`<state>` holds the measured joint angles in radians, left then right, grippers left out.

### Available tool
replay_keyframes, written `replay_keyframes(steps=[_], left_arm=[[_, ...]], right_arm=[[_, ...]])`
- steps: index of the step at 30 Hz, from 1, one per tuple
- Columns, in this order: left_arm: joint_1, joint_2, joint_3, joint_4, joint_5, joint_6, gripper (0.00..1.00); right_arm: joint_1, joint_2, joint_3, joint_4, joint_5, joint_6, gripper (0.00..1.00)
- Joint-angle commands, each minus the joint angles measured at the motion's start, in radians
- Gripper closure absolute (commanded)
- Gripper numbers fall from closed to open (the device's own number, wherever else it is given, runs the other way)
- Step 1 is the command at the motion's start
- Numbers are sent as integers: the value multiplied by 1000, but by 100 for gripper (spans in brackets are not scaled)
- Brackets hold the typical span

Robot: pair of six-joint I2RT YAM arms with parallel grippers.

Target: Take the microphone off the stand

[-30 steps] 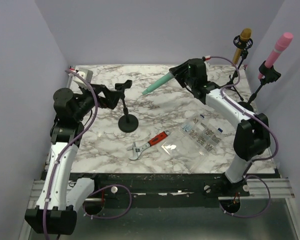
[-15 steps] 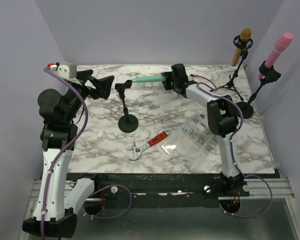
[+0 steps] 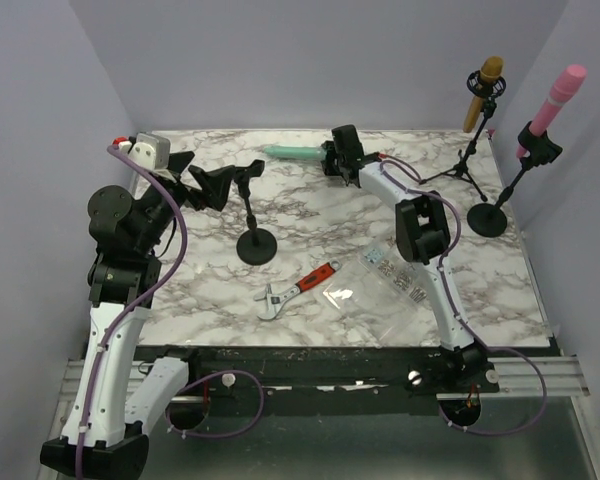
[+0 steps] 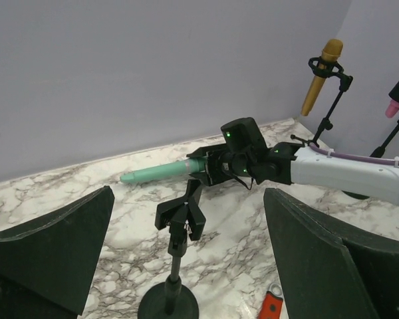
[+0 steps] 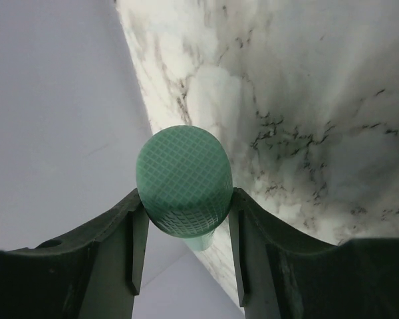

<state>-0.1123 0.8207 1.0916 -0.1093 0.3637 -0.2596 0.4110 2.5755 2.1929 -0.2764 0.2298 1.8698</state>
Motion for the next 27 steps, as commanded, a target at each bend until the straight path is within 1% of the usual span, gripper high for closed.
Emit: replay_keyframes(steps=[1, 7, 11, 13, 15, 18, 24, 27], left_arm=[[-12, -10, -12, 3, -19, 23, 1], [-13, -23, -14, 3, -14, 29, 1], [-13, -23, -18, 6, -16, 31, 2], [-14, -26, -19, 6, -17, 33, 2], [-14, -26, -19, 7, -17, 33, 2], [-13, -27, -20, 7, -15, 32, 1], [-14, -26, -21, 6, -14, 34, 2], [-13, -26, -22, 5, -14, 36, 2]], right_arm=[[-8, 42, 36, -49, 18, 9, 99], [-9, 38, 10, -67, 30, -23, 91], [-11, 45, -4, -69, 16, -43, 79], [-11, 41, -23, -69, 17, -50, 70], [-11, 36, -43, -64, 19, -56, 64], [-12, 36, -68, -55, 17, -58, 59], [-16, 36, -85, -52, 13, -66, 44], [-15, 37, -87, -53, 7, -68, 40]])
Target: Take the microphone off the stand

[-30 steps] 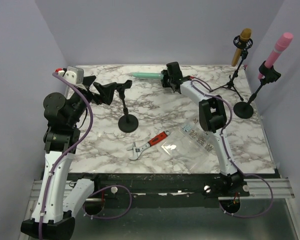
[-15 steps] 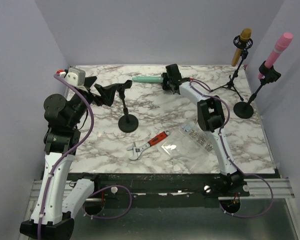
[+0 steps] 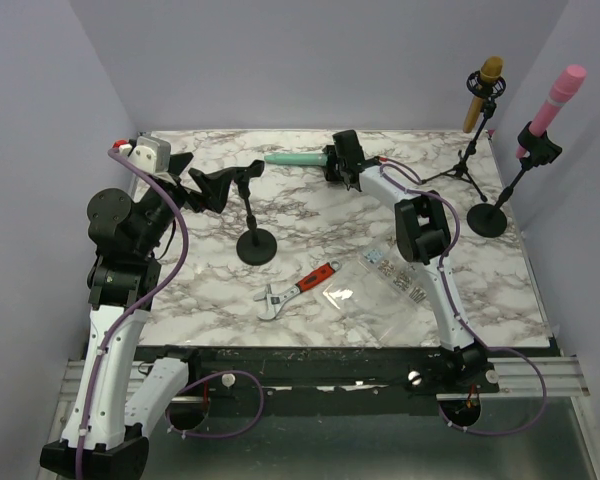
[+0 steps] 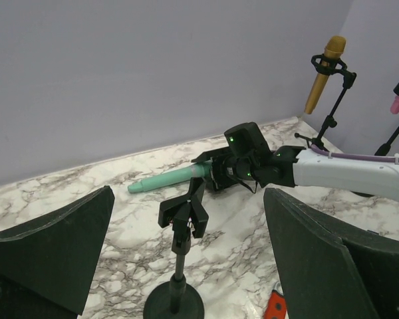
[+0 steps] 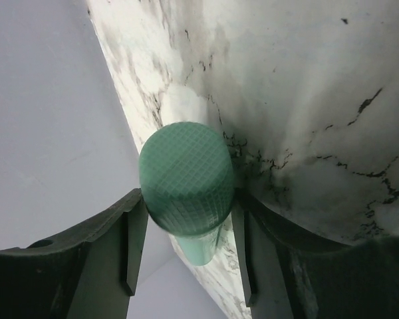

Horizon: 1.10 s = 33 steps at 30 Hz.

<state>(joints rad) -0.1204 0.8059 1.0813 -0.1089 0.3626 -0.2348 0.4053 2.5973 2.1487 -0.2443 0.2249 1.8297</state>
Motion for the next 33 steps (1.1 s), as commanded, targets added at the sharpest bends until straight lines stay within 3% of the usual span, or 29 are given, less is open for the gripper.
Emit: replay_keyframes(steps=[1, 25, 33], left_arm=[[-6, -9, -12, 8, -13, 11, 1], [-5, -8, -15, 10, -4, 12, 1], [-5, -3, -14, 8, 0, 11, 2]], right_arm=[[-10, 14, -44, -85, 14, -29, 40], [-12, 3, -37, -80, 12, -100, 27], [-10, -41, -28, -34, -33, -272, 16]])
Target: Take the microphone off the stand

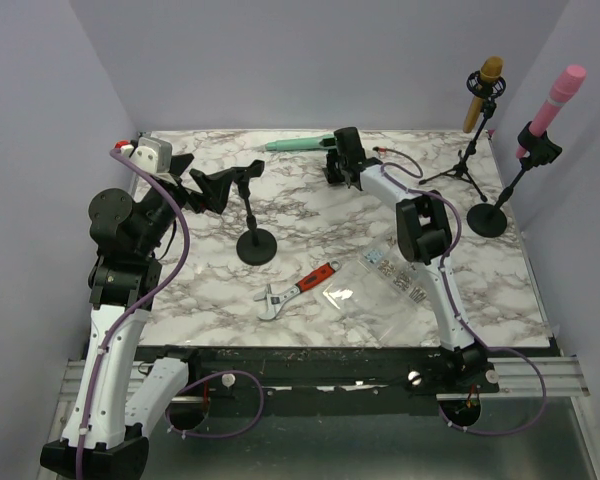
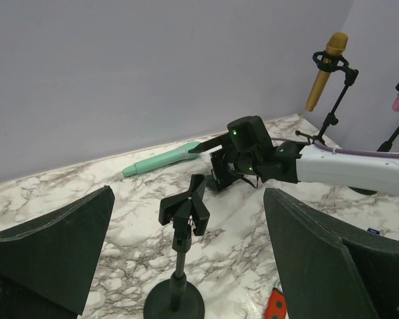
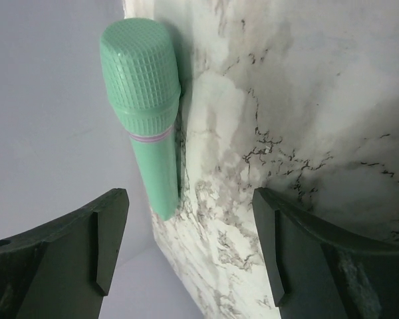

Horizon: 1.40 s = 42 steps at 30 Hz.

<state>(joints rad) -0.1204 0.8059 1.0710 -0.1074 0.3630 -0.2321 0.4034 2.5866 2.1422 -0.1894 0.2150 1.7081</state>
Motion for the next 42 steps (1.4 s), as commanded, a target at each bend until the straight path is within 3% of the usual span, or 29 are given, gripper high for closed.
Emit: replay_keyframes(steps=[1, 7, 15, 19, 26, 42], left_arm=[[-5, -2, -2, 8, 0, 7, 1], [-4, 4, 2, 5, 20, -2, 2], [-2, 15, 12, -3, 43, -22, 1], [12, 24, 12, 5, 69, -43, 2], [40, 33, 4, 17, 82, -61, 2], [72, 37, -1, 33, 106, -87, 2]], right_arm=[[-8, -49, -40, -63, -36, -186, 14], [7, -178, -123, -23, -122, -483, 0], [31, -445, -422, 134, -442, -780, 0], [61, -576, -551, 240, -586, -760, 0], [127, -780, -714, 379, -666, -627, 0], [351, -876, -687, 361, -643, -591, 0]])
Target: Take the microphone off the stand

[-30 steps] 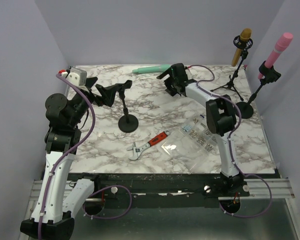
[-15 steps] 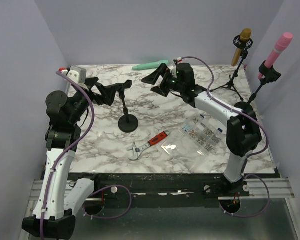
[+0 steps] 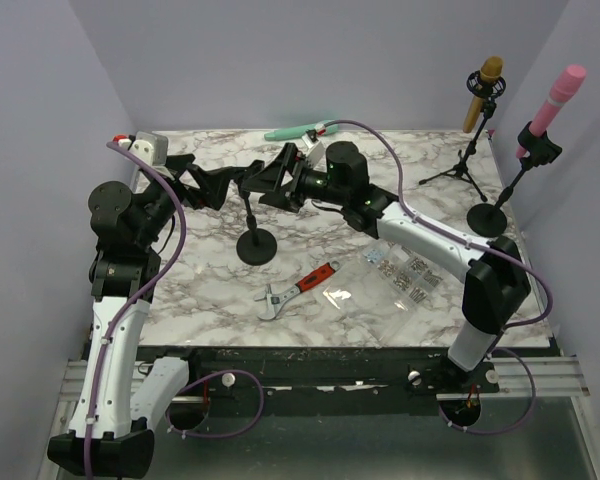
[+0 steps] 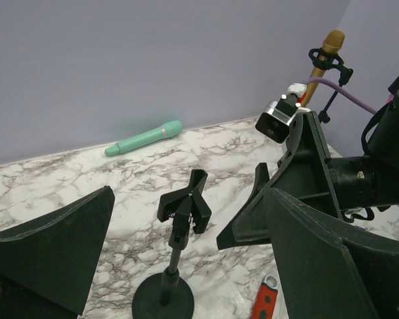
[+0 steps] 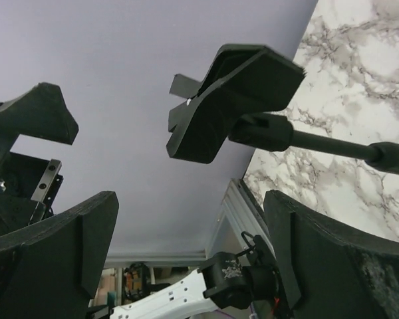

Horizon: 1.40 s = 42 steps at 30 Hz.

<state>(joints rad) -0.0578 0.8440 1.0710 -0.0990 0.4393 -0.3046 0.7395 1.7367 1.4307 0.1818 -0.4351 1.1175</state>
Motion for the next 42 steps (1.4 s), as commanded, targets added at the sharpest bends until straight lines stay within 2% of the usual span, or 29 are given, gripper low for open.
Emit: replay_keyframes(steps=[1, 6, 8, 10, 11, 23, 28, 35, 42], left_arm=[[9, -3, -1, 25, 32, -14, 1], [10, -8, -5, 28, 31, -16, 2], [10, -10, -5, 28, 30, -16, 2], [10, -12, -6, 30, 32, -16, 1], [10, -14, -6, 30, 32, -16, 2], [10, -17, -7, 36, 44, -23, 1], [9, -15, -8, 38, 46, -24, 2], [10, -10, -8, 39, 53, -28, 2], [9, -8, -9, 44, 55, -31, 1]], right_arm=[[15, -18, 30, -14, 12, 0, 0], [15, 17, 51, -50, 106, 29, 4], [15, 44, 69, -44, 118, 53, 9], [15, 77, 105, -49, 107, 59, 21], [15, 94, 126, -56, 103, 61, 22], [17, 163, 211, -155, 170, 3, 25], [31, 174, 223, -217, 212, -50, 37], [49, 152, 139, -220, 253, -68, 41], [54, 140, 43, -193, 279, -71, 42]])
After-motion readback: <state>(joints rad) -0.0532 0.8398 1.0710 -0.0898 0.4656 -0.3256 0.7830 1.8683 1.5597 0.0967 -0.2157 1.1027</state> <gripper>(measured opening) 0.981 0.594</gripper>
